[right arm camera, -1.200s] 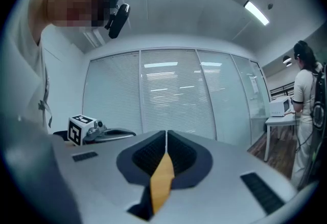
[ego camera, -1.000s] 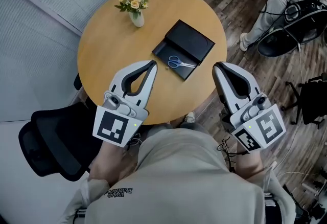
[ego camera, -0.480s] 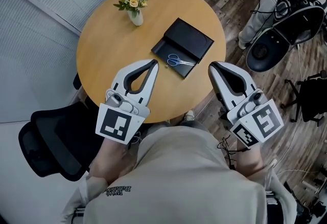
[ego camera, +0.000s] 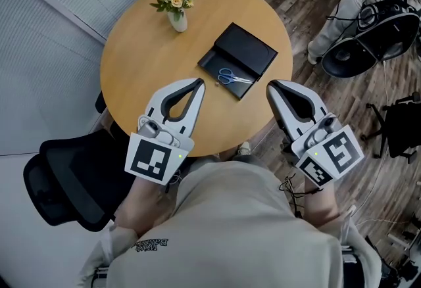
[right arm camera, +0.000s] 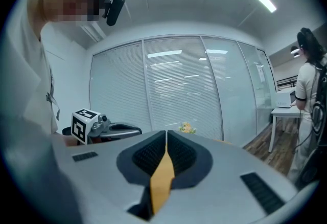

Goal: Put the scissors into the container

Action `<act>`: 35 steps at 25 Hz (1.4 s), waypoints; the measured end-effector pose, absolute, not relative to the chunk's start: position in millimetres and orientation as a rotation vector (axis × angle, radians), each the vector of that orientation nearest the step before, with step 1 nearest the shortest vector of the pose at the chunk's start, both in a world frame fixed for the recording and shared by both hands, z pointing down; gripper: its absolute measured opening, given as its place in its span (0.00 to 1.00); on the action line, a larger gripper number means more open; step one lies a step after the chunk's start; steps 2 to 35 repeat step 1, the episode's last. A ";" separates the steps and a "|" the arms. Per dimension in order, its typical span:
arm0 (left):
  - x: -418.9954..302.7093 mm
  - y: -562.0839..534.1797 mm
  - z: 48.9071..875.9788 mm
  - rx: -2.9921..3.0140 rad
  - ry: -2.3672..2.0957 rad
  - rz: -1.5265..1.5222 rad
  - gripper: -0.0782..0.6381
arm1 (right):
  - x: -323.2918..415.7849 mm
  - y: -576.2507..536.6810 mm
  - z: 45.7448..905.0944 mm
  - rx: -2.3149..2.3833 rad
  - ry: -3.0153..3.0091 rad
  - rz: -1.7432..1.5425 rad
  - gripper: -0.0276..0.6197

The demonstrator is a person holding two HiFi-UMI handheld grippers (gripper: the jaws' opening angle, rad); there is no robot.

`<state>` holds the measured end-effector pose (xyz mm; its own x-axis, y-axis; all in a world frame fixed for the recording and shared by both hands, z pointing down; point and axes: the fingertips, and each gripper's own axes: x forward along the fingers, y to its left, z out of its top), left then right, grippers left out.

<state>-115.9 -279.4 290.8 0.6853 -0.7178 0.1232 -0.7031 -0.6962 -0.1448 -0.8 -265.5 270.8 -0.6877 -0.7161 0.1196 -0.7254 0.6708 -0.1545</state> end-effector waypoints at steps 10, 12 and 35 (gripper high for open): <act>-116.6 -278.5 291.0 -2.805 1.183 -0.261 0.14 | -2.2 -265.0 271.0 1.219 -2.826 0.294 0.09; -116.6 -278.5 291.0 -2.805 1.183 -0.261 0.14 | -2.2 -265.0 271.0 1.219 -2.826 0.294 0.09; -116.6 -278.5 291.0 -2.805 1.183 -0.261 0.14 | -2.2 -265.0 271.0 1.219 -2.826 0.294 0.09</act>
